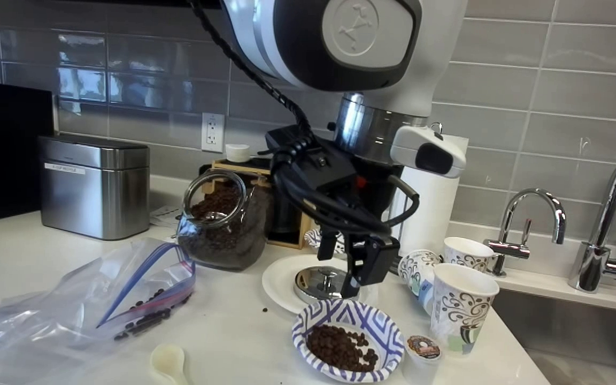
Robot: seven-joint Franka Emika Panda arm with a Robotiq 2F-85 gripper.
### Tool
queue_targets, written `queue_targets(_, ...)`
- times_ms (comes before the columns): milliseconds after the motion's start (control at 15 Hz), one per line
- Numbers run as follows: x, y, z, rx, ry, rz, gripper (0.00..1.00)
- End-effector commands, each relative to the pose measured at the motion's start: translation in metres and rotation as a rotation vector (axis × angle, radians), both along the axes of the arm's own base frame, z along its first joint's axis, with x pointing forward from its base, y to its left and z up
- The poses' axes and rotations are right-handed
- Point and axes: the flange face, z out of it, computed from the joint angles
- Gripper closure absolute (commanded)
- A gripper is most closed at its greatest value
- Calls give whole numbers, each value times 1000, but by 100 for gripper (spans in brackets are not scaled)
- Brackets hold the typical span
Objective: Open the clear bag and put some coffee beans from the bag into the black and white bowl.
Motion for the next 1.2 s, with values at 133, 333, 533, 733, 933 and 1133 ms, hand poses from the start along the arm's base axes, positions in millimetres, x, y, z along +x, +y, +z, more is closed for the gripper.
queue_targets(133, -26, 17, 43, -69, -48, 233, 0)
queue_targets(333, -46, 36, 75, -69, -70, 392, 0)
queue_targets(533, -71, 52, 106, -71, -66, 551, 0)
queue_targets(733, -100, 64, 134, -109, -55, 705, 0)
queue_targets(933, -122, 72, 153, -172, -40, 847, 0)
queue_targets(1133, -138, 79, 165, -236, -29, 937, 0)
